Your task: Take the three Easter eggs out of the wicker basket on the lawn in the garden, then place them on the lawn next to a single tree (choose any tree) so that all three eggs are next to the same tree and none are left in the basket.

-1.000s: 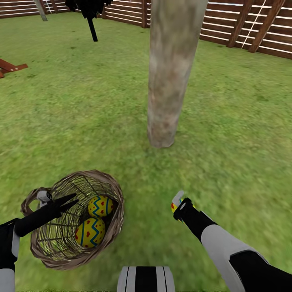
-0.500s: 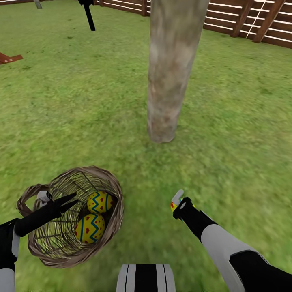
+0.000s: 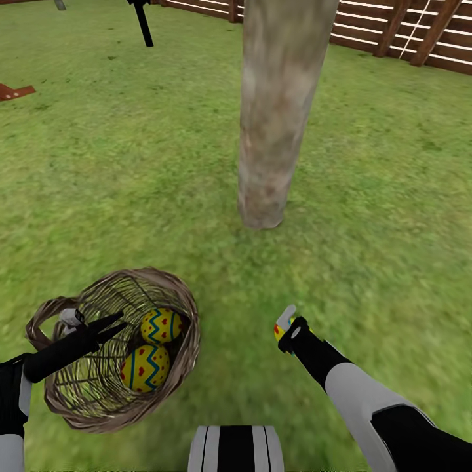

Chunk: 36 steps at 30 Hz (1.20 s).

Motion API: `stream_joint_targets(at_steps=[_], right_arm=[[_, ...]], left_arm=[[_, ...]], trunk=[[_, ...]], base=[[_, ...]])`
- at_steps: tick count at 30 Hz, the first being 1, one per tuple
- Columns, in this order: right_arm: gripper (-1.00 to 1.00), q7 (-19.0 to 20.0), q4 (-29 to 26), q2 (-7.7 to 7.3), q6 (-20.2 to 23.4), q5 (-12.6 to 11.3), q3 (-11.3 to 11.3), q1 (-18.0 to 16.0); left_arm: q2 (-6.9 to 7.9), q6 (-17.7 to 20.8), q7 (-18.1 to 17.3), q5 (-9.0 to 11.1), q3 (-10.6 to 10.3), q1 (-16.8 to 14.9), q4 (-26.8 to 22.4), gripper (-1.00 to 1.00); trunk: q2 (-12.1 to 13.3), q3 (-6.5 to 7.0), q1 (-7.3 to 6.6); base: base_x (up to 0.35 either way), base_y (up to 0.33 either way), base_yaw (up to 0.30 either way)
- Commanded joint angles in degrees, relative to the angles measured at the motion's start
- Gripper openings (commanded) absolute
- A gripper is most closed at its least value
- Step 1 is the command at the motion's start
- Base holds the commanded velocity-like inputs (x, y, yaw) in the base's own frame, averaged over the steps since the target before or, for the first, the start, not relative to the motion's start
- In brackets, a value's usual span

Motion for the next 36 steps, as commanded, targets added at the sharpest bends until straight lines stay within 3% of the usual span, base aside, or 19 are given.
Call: stream_joint_targets(at_steps=[1, 6, 7, 36], right_arm=[[-1.0, 0.33, -0.03, -0.01, 0.37, 0.6, 0.17, 0.0], [-1.0, 0.33, 0.08, -0.01, 0.37, 0.53, 0.17, 0.0], [1.0, 0.33, 0.08, -0.01, 0.37, 0.58, 0.17, 0.0], [1.0, 0.97, -2.73, -0.45, 0.28, 0.68, 0.17, 0.0]], left_arm=[[-0.02, 0.59, -0.5, -0.59, 0.12, -0.05, -0.09, 1.0], [-0.02, 0.59, -0.5, -0.59, 0.12, -0.05, -0.11, 1.0], [-0.02, 0.59, -0.5, -0.59, 0.12, -0.05, -0.12, 1.0], [-0.04, 0.59, -0.5, -0.57, 0.12, -0.05, -0.03, 1.0]], trunk=[[-0.03, -0.26, 0.01], [-0.07, -0.93, 0.09], [-0.07, -0.93, 0.09], [-0.07, -0.93, 0.09]], base=[[0.0, 0.0, 0.0], [0.0, 0.0, 0.0], [0.0, 0.0, 0.0], [0.0, 0.0, 0.0]])
